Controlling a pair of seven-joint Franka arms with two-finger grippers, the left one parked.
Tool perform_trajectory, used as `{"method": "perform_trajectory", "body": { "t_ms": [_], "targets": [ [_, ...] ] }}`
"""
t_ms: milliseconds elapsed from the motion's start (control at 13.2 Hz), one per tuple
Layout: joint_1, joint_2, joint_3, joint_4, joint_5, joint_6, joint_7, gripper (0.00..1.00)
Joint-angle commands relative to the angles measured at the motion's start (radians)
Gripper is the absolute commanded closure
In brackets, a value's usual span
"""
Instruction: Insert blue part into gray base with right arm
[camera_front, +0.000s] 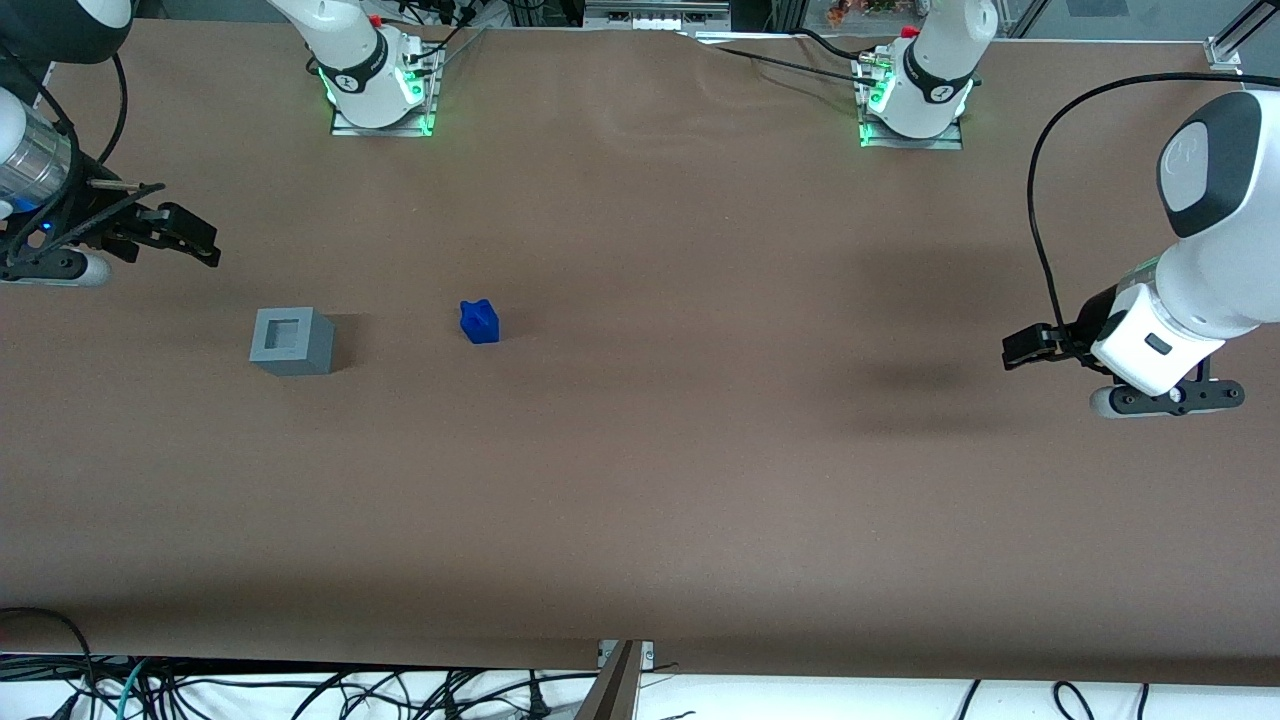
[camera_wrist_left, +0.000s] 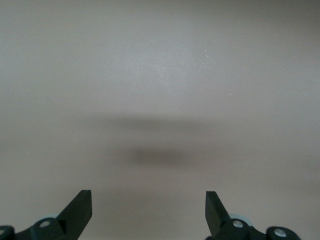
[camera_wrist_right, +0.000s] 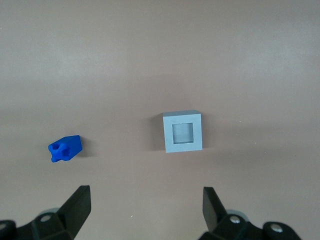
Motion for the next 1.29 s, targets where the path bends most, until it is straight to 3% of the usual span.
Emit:
{"method": "perform_trajectory", "body": {
  "t_ms": [0,986,1213],
  "targets": [
    [0.002,-0.014,-0.005,-0.009,0.009,-0.006,-0.010,0.01],
    [0.005,0.013,0.004,-0.050,0.008,-0.042,-0.010,0.01],
    [0.006,0.024,0.082,-0.075,0.008,0.011,0.011,0.01]
  ]
}}
